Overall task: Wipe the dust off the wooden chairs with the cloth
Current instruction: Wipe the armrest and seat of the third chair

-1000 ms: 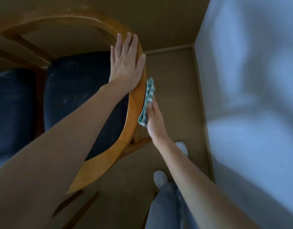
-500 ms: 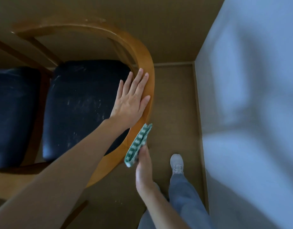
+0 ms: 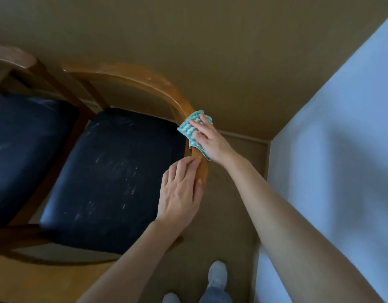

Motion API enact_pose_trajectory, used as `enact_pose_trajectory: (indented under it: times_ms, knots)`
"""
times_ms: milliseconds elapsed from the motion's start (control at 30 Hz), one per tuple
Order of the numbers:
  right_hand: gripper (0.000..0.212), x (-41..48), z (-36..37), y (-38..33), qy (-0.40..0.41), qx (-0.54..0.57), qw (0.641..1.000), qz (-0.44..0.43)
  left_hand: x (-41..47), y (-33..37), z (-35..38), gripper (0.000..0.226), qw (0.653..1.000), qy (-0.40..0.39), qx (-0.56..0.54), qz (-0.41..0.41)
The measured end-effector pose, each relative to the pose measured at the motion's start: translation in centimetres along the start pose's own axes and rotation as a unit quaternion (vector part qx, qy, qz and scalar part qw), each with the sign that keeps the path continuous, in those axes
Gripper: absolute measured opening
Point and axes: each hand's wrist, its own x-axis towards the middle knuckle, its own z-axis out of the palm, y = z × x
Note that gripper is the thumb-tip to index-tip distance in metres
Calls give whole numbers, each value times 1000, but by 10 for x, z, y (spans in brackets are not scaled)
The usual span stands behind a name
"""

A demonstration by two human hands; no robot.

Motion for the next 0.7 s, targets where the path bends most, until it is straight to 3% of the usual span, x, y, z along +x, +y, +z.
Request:
enact_pose_trajectory:
  times_ms: [100, 233, 367, 533, 700]
  knots:
    - [43, 29, -13, -3, -52, -124, 991, 1, 12, 8, 6, 55, 998, -5, -26, -50]
    - [45, 63, -24, 0, -89, -206, 975, 10, 34, 14, 7, 53, 996, 10, -22, -90]
    - [48, 101, -32, -1, -125, -330, 936, 8, 63, 7, 3, 61, 992, -45, -31, -111]
    - [52, 138, -29, -4, -136, -387, 911, -32, 102, -10, 4, 57, 980, -100, -66, -161]
    - [53, 183, -22, -19, -121, -428, 892, -76, 134, -54, 6, 59, 967, -81, -69, -230]
